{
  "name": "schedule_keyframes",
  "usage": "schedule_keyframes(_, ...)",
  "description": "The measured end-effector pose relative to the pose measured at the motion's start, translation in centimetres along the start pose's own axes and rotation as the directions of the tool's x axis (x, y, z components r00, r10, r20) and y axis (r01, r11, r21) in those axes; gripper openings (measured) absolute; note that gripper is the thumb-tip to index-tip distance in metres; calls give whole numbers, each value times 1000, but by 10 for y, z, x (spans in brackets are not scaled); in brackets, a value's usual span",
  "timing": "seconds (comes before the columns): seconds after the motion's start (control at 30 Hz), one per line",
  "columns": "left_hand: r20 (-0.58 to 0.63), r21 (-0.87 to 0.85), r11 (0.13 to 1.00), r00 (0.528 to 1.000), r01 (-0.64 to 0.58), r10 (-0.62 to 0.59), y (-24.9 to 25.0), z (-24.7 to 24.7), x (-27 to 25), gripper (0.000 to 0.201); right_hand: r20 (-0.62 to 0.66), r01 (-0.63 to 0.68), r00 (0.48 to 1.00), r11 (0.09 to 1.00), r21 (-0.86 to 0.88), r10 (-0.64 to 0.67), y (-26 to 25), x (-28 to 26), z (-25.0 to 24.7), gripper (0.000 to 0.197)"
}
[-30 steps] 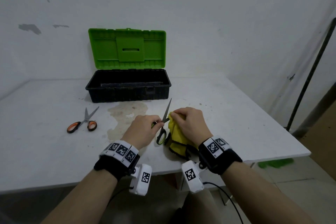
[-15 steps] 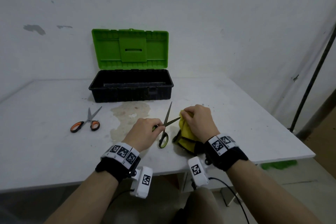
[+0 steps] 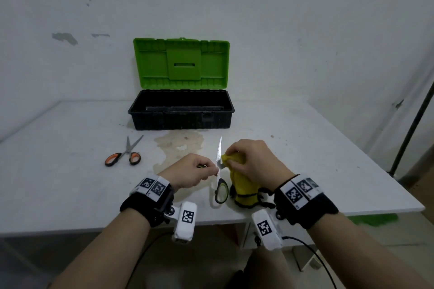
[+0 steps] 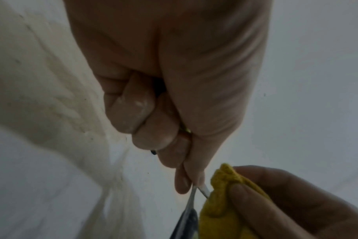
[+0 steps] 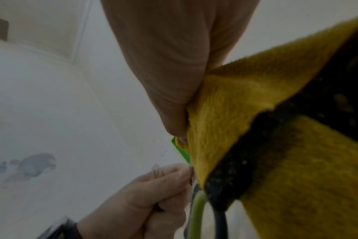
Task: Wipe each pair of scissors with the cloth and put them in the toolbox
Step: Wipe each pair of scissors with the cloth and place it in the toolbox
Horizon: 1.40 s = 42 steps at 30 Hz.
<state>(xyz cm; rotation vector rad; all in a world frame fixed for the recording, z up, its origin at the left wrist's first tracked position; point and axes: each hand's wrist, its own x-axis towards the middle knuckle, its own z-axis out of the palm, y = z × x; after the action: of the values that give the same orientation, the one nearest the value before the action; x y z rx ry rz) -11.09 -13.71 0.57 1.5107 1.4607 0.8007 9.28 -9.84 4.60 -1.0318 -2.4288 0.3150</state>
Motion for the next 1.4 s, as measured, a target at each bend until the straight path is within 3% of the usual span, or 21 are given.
schedule_keyframes(0.1,2,27,999,1000,-23,23,-3,1,-2,22,47,148,988,989,-5,-147,-3,-4,14,16)
schedule_keyframes(0.2,15,98,993,998,-62,61,-7,-1,-2,18,64,187,981,981,-51,-184,-4,-6,23,16)
schedule_keyframes(0.37,-23,263,960,994,-98,107,-7,0,-1,18,-11,60,998,996,-66,-61,-2,7,29,16)
schedule_keyframes(0.47,0,241,967,996,-84,87,-11,3,-1,18,-136,-67,989,995,-74,57,3,22,23,18)
schedule_keyframes(0.53,-3,181,981,998,-67,69,-13,4,-1,18,-167,-61,985,997,-42,54,3,22,17,17)
schedule_keyframes(0.63,2,63,996,998,-56,56,-12,0,0,20,-53,61,997,998,-1,-61,-8,7,13,14)
schedule_keyframes(0.73,41,87,994,997,-70,67,-11,0,1,18,70,119,991,991,-59,-115,-15,-2,16,16)
schedule_keyframes(0.93,81,121,989,994,-83,74,-9,8,0,16,-102,-119,989,990,-74,111,-3,22,11,18)
schedule_keyframes(1.0,72,82,995,996,-62,56,-9,6,-1,18,-126,-140,983,989,-45,134,0,22,8,17)
schedule_keyframes(1.1,88,-49,999,996,-5,9,-11,-2,-3,18,0,-15,1000,1000,-3,15,-3,11,2,14)
schedule_keyframes(1.17,103,-32,999,995,4,0,-10,-4,-4,17,108,56,993,997,-48,-50,-6,4,4,14)
schedule_keyframes(1.23,111,44,999,994,-20,15,-8,-2,-4,16,127,42,991,996,-81,-32,-6,5,8,15)
schedule_keyframes(1.4,104,106,992,993,-70,59,-4,3,-4,16,-85,-142,987,986,-92,134,2,18,11,16)
